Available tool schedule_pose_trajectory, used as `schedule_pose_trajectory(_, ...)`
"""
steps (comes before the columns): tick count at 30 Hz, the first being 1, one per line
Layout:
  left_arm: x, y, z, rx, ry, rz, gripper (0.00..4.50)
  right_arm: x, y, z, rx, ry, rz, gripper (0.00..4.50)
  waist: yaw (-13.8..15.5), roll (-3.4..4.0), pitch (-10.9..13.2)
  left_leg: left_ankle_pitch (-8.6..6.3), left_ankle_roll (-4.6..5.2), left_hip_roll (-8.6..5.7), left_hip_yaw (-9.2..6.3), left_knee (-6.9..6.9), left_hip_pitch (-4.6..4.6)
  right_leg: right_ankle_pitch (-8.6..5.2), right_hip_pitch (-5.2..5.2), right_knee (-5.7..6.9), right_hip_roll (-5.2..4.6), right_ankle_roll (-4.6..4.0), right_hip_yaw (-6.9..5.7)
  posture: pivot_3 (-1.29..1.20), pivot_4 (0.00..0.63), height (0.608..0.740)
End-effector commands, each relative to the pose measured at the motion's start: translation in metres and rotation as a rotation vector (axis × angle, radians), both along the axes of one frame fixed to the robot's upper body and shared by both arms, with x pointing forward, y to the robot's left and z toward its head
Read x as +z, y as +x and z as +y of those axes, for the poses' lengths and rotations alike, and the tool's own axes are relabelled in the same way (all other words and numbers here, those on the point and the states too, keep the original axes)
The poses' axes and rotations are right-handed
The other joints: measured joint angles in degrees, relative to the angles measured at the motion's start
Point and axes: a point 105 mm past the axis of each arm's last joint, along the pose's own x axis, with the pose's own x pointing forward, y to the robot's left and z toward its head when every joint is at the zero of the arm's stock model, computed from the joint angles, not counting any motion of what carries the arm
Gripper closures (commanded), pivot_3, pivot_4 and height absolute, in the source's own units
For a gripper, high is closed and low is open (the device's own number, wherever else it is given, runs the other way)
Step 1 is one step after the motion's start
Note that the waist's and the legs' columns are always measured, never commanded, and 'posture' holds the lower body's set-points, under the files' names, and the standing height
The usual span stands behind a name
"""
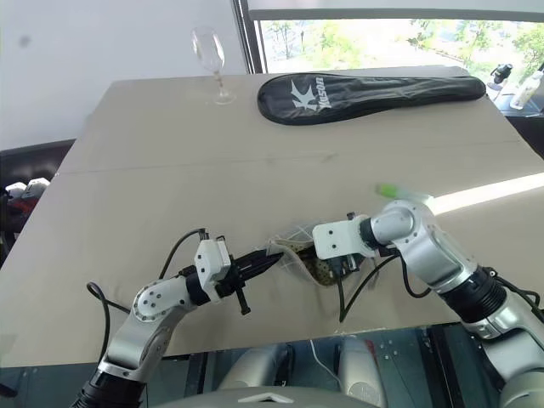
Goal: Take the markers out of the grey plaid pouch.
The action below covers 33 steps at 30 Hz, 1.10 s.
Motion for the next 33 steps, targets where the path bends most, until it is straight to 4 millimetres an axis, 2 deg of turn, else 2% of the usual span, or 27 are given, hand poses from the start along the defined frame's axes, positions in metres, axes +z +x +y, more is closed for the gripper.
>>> schedule_pose_trajectory(1,-0.002,0.001,0.001,0.01,0.008,-0.002,4.5,-0.009,-0.007,0.0,0.03,-0.031,0.03,1.84,0.02,0.0,0.0,0.0,0.0,0.0,0.0,0.0,0.0,0.0,0.0,0.0,0.0,0.0,0.0,0.0,0.15,0.74)
schedule_pose_trajectory(12,-0.002,0.004,-0.001,0.012,0.004,-0.007,4.5,-0.013,-0.02,0.017,0.128,-0.013,0.056,1.84,-0.08,0.0,0.0,0.0,0.0,0.01,0.0,0.0,0.01,0.0,-0.01,0.02,0.02,0.0,0.0,0.0,0.15,0.74)
schedule_pose_trajectory(19,-0.002,0.005,-0.001,0.018,0.003,-0.011,4.5,-0.021,-0.015,0.016,0.128,-0.052,0.081,1.84,-0.28,0.0,-0.01,0.0,0.0,0.01,0.01,0.0,0.04,0.0,-0.01,0.05,0.03,0.0,0.0,0.0,0.15,0.74)
schedule_pose_trajectory(22,-0.002,0.005,-0.001,0.021,0.002,-0.013,4.5,-0.022,-0.014,0.016,0.132,-0.051,0.083,2.72,-0.33,0.0,-0.02,0.0,0.0,0.02,0.01,0.0,0.06,0.0,0.0,0.08,0.04,0.0,0.0,0.0,0.15,0.74)
schedule_pose_trajectory(25,-0.001,0.005,0.0,0.026,0.001,-0.014,4.5,-0.02,-0.013,0.017,0.13,-0.045,0.08,4.1,-0.58,0.0,-0.03,0.01,-0.01,0.02,0.02,0.02,0.07,0.0,0.0,0.13,0.04,0.0,0.03,0.0,0.15,0.74)
schedule_pose_trajectory(29,-0.001,0.005,0.0,0.028,0.001,-0.015,4.5,-0.014,-0.011,0.019,0.123,-0.006,0.063,4.2,-0.62,0.0,-0.03,0.01,-0.01,0.02,0.02,0.04,0.08,0.0,0.0,0.14,0.04,0.0,0.02,0.0,0.15,0.74)
schedule_pose_trajectory(33,-0.001,0.004,-0.001,0.023,0.004,-0.018,4.5,0.001,-0.009,0.023,0.094,0.1,0.061,4.2,-0.73,0.01,-0.02,0.01,-0.01,0.02,0.01,0.04,0.06,0.0,-0.01,0.14,0.04,0.0,0.02,0.0,0.15,0.74)
